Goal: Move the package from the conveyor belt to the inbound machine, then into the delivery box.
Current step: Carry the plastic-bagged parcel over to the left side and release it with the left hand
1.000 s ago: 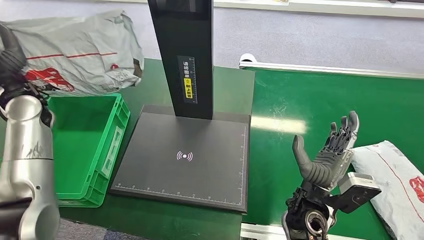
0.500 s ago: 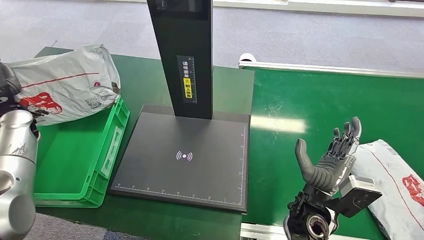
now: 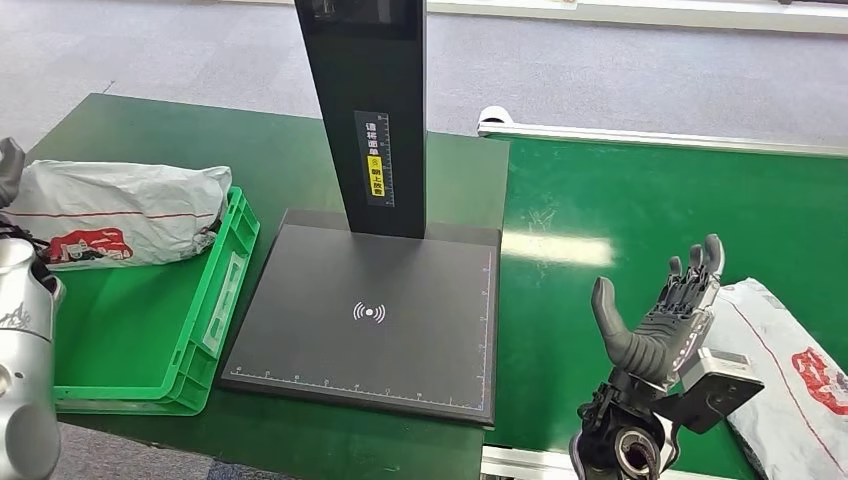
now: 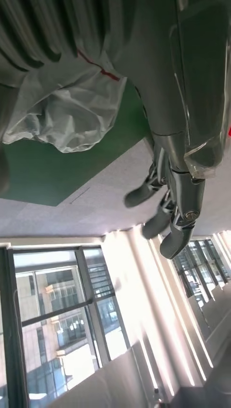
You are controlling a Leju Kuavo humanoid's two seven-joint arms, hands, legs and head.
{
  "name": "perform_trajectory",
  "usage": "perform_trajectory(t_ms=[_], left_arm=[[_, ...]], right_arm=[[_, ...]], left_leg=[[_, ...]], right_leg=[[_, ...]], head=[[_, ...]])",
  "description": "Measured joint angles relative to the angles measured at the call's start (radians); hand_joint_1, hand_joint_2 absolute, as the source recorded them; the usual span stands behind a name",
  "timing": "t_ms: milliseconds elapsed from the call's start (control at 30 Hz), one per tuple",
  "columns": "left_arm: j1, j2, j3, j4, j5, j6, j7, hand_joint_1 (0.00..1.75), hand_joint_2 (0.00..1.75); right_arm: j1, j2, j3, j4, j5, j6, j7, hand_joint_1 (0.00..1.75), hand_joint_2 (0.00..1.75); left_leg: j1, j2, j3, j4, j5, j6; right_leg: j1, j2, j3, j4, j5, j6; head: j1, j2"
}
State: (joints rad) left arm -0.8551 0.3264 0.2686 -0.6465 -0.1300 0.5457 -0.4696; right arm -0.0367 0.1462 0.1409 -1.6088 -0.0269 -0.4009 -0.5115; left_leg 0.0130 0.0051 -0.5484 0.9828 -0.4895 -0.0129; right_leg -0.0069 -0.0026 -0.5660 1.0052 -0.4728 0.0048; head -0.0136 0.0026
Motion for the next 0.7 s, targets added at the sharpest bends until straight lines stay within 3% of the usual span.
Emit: perform_trajectory(t_ms=[267, 700], left_arm=[[0.047, -0.014, 0.035, -0.113, 0.081, 0.021, -0.084, 0.00, 1.75], [0.084, -0.029, 0.050, -0.190, 0.091, 0.020, -0.091, 0.00, 1.75]], right_arm=[[-0.011, 0.000, -0.002, 0.012, 0.004, 0.001, 0.000, 0.00, 1.75], [-0.014, 0.001, -0.005, 0.017, 0.006, 0.001, 0.000, 0.00, 1.75]], left_leg=[[0.000, 0.000, 0.000, 0.000, 0.000, 0.000], [0.000, 0.000, 0.000, 0.000, 0.000, 0.000]], right_leg=[[0.000, 0.000, 0.000, 0.000, 0.000, 0.000], [0.000, 0.000, 0.000, 0.000, 0.000, 0.000]], head=[[0.000, 0.000], [0.000, 0.000]])
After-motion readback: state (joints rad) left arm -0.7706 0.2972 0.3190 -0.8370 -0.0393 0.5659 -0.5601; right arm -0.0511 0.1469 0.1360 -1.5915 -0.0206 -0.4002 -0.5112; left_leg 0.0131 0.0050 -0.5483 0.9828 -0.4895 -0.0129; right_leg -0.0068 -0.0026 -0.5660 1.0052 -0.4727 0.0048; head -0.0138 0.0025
